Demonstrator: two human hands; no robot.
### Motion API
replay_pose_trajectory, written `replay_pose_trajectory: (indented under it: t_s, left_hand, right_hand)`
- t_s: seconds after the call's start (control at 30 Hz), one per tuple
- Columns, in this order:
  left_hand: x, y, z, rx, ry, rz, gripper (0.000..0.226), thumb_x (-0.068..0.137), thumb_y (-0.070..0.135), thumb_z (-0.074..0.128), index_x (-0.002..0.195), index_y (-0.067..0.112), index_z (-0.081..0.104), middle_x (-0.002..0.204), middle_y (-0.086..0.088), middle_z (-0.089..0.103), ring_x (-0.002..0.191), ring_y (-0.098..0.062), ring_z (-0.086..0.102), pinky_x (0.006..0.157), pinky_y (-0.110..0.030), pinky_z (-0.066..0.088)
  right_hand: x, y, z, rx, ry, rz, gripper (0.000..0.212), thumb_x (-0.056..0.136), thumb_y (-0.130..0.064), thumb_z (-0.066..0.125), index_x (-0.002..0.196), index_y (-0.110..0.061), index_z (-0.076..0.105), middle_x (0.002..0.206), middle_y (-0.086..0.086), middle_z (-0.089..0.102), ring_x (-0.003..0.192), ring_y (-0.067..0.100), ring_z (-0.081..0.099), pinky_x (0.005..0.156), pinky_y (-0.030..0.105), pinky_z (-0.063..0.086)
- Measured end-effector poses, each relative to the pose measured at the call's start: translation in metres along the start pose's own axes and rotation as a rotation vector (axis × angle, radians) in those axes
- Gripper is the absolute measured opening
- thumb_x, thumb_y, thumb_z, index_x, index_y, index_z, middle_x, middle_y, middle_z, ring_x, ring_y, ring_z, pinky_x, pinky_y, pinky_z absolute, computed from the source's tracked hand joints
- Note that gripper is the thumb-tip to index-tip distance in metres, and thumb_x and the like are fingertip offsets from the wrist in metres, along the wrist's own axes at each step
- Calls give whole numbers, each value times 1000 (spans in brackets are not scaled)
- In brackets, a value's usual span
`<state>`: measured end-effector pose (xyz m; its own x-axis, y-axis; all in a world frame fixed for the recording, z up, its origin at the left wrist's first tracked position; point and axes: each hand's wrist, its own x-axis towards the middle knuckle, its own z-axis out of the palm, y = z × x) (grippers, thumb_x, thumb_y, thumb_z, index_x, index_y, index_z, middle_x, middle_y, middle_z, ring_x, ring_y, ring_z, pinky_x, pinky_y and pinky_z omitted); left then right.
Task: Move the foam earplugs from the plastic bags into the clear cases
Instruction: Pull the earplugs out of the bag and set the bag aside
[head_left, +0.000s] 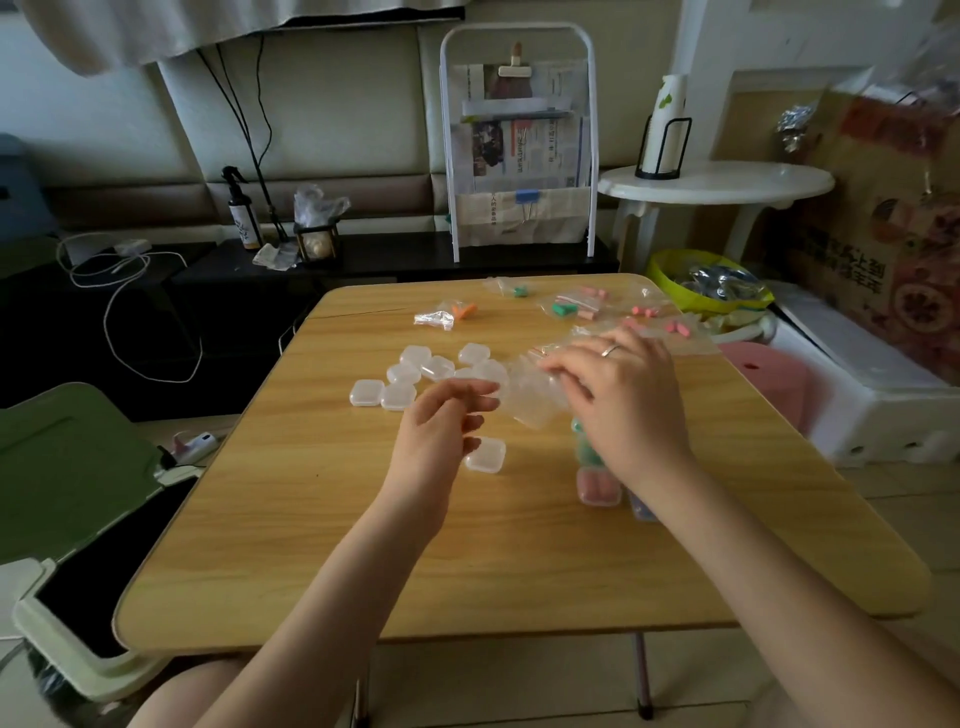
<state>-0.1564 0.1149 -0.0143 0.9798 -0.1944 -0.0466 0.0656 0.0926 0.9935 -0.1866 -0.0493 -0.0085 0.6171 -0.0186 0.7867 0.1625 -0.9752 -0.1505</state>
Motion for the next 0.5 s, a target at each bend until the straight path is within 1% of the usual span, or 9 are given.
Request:
replay_pose_trajectory:
  t_s: [0.07,0.13,0.17,0.23,0.27,0.33,0.37,0.43,0.5]
  left_hand:
    - [1,0,-4,337,96,219,40,94,0,31,90,17,67,79,4,60,71,-8,51,64,-20,42]
    - [2,-1,-9,601,105,381,36,97,4,30,97,17,63,76,3,56,69,-14,52,62,-24,42]
    - [3,-2,-11,727,82,444,32,99,8,30,102,16,61,79,0,58,71,-19,54,63,-29,43]
    - [6,-8,-14,911,-10,501,25,101,22,35,111,16,58,90,-4,60,84,-25,56,71,-35,42]
    - [7,-10,-15,964,-69,466,27,99,34,39,114,20,57,94,-2,59,92,-26,56,76,-34,41]
    - [7,-14,-17,1075,-157,350,44,90,55,47,126,30,53,107,2,55,104,-22,52,88,-34,42]
    - [7,-15,-19,1142,-180,312,55,86,59,52,133,32,47,115,2,52,110,-21,49,93,-34,42]
    - [7,-16,-21,1227,-201,272,71,81,56,61,142,30,37,124,0,49,119,-22,42,98,-33,37]
    - [9,-18,-23,1242,-206,253,76,80,52,66,144,27,34,128,-2,47,124,-24,39,98,-32,35]
  right_hand:
    - [8,10,-2,-39,131,124,19,79,-1,71,95,-12,71,86,6,71,86,30,61,70,33,43]
    - [15,20,-3,-62,234,193,15,81,3,67,92,-8,68,87,9,68,87,31,58,65,28,40]
    - [17,24,-2,-75,241,198,14,81,4,66,90,-6,67,88,10,66,88,31,56,63,27,39]
    - [19,30,2,-122,140,206,14,81,5,64,91,-4,69,93,12,66,92,32,56,65,30,42]
    - [18,33,6,-156,22,222,12,84,1,64,92,-5,70,97,13,67,96,32,56,71,33,44]
    - [12,36,14,-240,-265,251,15,92,-15,57,95,-11,71,102,7,67,103,28,54,83,36,42]
    - [9,37,18,-275,-370,255,21,96,-22,51,93,-14,70,100,3,67,104,25,53,86,37,40]
    - [5,37,20,-286,-453,268,30,100,-30,41,88,-18,66,93,-2,66,101,21,53,87,38,39]
    - [7,33,19,-264,-410,275,32,100,-29,37,87,-18,64,93,-3,66,102,22,52,87,38,36]
